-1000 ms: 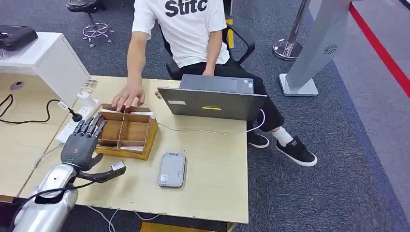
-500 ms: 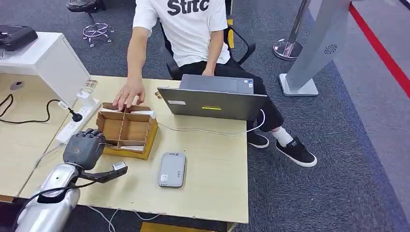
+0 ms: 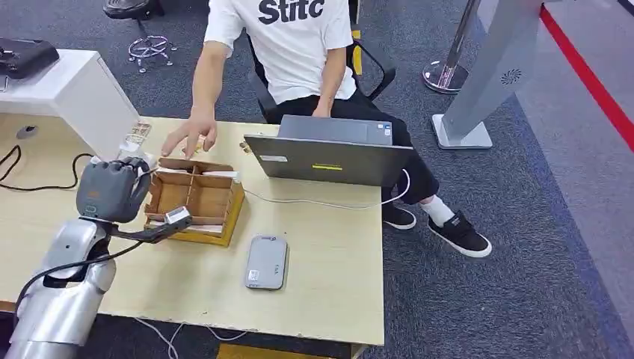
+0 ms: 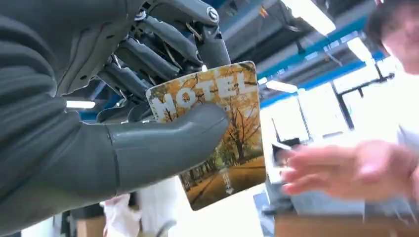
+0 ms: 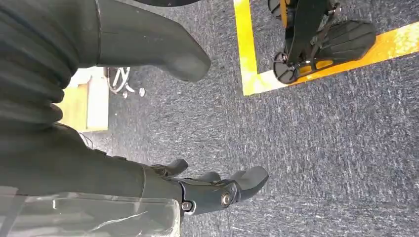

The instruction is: Pass the card to the sensor for recognition and then transmit it.

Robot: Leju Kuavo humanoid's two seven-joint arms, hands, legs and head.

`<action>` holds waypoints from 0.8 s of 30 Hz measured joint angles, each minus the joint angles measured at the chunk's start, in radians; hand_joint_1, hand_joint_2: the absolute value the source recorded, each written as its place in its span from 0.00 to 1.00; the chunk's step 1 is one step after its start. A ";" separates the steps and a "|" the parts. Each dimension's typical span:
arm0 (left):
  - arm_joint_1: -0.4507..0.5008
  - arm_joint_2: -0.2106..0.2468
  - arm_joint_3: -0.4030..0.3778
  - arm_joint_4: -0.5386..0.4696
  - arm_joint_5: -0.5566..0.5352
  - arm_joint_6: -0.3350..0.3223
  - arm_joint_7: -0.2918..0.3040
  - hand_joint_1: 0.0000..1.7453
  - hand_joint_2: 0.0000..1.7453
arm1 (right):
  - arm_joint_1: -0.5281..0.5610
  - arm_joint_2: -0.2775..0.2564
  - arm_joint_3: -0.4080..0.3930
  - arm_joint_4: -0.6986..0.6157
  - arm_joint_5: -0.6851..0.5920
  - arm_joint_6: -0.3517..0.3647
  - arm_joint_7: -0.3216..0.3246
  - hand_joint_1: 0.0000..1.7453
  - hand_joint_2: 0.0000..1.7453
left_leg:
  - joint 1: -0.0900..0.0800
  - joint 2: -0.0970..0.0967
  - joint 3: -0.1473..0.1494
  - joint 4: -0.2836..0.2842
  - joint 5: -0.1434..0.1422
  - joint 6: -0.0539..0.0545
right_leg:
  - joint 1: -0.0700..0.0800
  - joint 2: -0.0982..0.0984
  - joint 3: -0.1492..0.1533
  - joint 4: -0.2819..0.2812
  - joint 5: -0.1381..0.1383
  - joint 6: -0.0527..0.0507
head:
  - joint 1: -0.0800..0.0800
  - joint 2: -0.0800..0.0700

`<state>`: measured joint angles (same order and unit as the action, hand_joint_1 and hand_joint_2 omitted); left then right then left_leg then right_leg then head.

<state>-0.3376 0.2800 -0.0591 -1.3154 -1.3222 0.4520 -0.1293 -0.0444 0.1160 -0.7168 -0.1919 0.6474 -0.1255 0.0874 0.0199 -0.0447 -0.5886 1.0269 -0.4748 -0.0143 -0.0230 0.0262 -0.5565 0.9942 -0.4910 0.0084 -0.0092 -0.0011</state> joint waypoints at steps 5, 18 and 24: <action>-0.035 0.001 0.000 -0.025 0.000 -0.023 0.001 0.99 1.00 | -0.001 0.000 0.000 0.000 0.002 0.003 -0.002 0.00 1.00 | 0.000 0.000 0.000 0.000 0.000 0.000 | 0.000 0.001 0.000 0.000 0.000 0.000 | 0.000 0.000; -0.039 0.003 0.000 -0.023 -0.003 -0.023 0.010 0.90 1.00 | -0.001 0.000 -0.002 0.000 0.007 0.000 0.006 0.00 1.00 | 0.000 0.001 0.000 0.000 0.000 0.000 | 0.000 0.001 -0.001 0.000 0.000 0.000 | 0.000 0.000; -0.039 0.007 0.000 -0.022 -0.003 -0.023 0.010 0.01 1.00 | -0.001 0.000 -0.004 0.000 0.007 0.000 0.006 0.00 1.00 | 0.000 0.001 0.000 0.000 0.000 0.000 | 0.000 0.002 -0.001 0.000 0.000 0.000 | 0.000 0.000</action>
<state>-0.3769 0.2869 -0.0591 -1.3375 -1.3252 0.4288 -0.1190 -0.0456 0.1160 -0.7206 -0.1919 0.6542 -0.1251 0.0935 0.0199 -0.0437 -0.5891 1.0269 -0.4753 -0.0147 -0.0230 0.0283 -0.5577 0.9941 -0.4912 0.0083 -0.0088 -0.0011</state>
